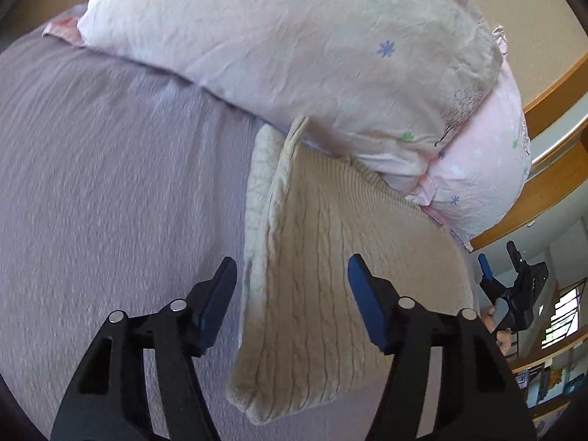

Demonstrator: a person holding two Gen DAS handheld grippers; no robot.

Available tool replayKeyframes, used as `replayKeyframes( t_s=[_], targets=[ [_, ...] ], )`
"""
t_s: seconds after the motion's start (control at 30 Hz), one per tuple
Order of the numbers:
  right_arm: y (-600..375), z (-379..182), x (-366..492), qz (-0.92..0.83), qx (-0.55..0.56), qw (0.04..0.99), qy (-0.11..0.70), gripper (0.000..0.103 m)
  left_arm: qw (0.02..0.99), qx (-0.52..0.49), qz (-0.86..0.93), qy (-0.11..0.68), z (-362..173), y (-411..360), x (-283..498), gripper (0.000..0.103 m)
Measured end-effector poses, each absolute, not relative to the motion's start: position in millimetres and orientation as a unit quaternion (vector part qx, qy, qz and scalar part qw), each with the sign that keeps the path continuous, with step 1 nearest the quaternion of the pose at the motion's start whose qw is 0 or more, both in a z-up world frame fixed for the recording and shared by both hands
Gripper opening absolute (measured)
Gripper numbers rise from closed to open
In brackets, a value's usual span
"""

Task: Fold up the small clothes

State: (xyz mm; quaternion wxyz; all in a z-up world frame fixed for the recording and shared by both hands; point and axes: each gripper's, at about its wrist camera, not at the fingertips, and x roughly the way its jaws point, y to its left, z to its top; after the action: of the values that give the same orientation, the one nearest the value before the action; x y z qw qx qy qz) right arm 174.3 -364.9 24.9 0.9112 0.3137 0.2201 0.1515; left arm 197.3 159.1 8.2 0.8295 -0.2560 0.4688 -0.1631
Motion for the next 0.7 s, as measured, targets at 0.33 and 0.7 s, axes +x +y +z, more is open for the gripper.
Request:
replayKeyframes(
  t_s=[0.33, 0.7],
  targets=[
    [-365.2, 36.6, 169.0, 0.185, 0.319, 0.906, 0.206, 0.100, 0.787, -0.360, -0.188, 0.464, -22.1, 136.0, 212.5, 0.028],
    [-417.7, 59.7, 136.0, 0.148, 0.319, 0.925, 0.142, 0.100, 0.719, -0.395, -0.428, 0.379, 73.4, -61.3, 224.2, 0.023]
  ],
)
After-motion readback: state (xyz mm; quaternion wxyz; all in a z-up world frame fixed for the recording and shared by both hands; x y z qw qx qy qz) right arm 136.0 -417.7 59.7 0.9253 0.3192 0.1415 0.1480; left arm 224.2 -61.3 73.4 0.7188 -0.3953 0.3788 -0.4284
